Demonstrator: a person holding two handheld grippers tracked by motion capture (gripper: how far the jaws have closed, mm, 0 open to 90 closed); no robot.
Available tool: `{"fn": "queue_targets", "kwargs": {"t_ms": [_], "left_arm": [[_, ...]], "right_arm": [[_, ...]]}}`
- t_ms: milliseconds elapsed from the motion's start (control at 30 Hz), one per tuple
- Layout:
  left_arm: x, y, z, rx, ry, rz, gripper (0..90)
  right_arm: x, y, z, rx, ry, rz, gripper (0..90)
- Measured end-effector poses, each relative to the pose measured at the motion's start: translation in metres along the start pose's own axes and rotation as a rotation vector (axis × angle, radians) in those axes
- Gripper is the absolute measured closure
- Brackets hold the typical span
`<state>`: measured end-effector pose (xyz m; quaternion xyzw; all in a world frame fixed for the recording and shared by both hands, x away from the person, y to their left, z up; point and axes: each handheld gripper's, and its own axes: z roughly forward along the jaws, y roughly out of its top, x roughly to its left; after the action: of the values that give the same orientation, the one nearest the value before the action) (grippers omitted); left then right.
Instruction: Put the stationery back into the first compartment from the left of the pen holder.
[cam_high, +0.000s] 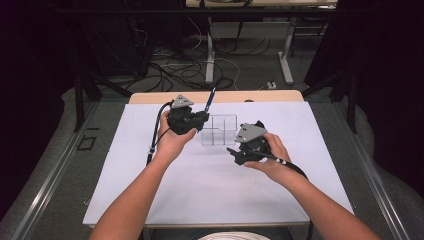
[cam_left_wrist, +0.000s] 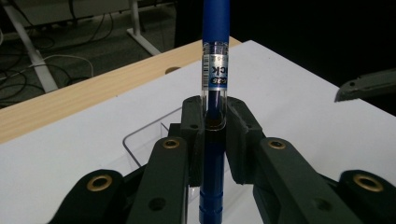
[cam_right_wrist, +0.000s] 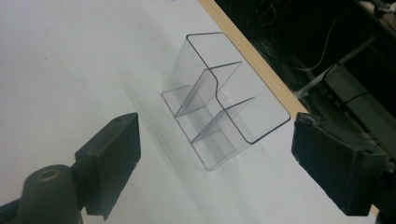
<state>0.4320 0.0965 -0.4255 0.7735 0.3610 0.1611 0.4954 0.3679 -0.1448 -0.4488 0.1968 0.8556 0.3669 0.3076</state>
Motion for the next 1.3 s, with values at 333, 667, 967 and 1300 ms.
{"fn": "queue_targets", "kwargs": {"t_ms": [333,667,967,1300], "left_arm": [[0.01,-0.001,0.014,-0.065,0.03,-0.032,79.1],[0.014,-0.005,0.033,-0.084,0.049,-0.049,79.1],[0.015,-0.008,0.049,-0.093,0.062,-0.047,79.1],[0.021,-0.02,0.06,-0.06,0.077,-0.073,79.0]], "right_arm": [[-0.016,-0.012,0.002,0.002,0.021,0.211,9.4],[-0.028,-0.029,0.004,0.037,0.015,0.375,0.0],[-0.032,-0.041,0.005,0.042,-0.024,0.419,0.0],[-0.036,-0.043,0.002,0.035,-0.041,0.438,0.0]]}}
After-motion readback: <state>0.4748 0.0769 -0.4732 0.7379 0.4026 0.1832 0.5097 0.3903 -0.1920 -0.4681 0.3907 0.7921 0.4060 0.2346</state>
